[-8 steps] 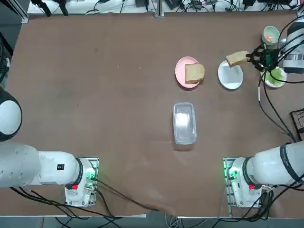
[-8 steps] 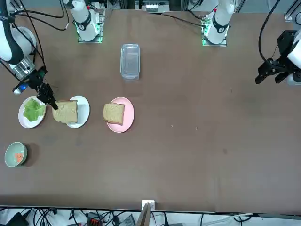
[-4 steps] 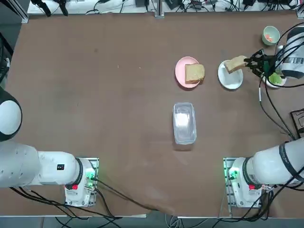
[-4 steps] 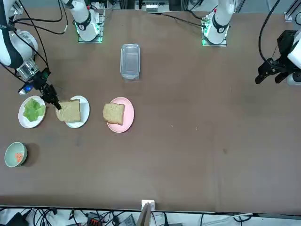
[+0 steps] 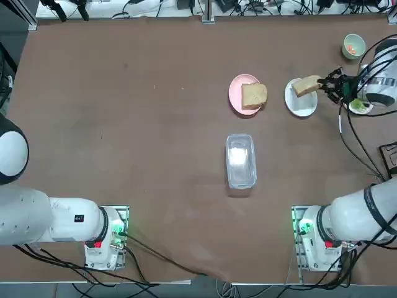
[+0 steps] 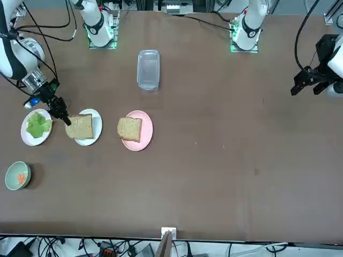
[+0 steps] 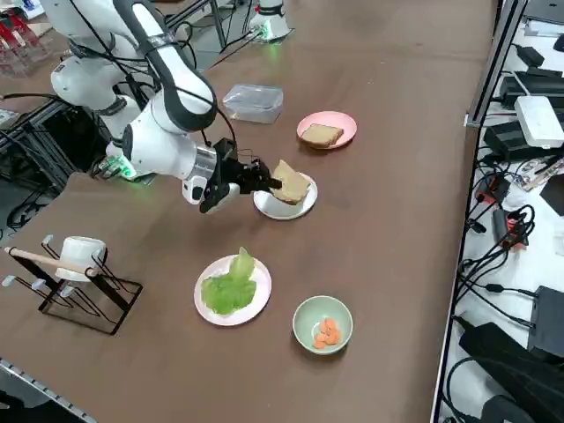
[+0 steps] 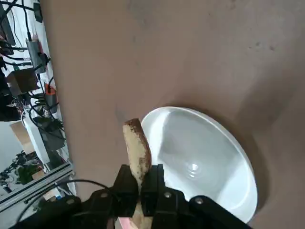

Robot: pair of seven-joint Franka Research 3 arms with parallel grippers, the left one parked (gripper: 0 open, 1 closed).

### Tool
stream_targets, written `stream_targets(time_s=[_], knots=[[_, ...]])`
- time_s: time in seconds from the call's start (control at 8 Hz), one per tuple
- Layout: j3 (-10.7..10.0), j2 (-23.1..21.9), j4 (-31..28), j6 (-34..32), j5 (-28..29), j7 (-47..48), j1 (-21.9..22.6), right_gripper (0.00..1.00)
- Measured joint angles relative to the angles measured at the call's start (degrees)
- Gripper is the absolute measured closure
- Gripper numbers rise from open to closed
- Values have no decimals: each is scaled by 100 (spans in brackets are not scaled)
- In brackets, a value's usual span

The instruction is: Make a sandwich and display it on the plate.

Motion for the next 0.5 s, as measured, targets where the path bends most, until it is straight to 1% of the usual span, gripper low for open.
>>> stream_targets(time_s=[0.5], knots=[[0,275,3,-282,282,-460,-142,92]])
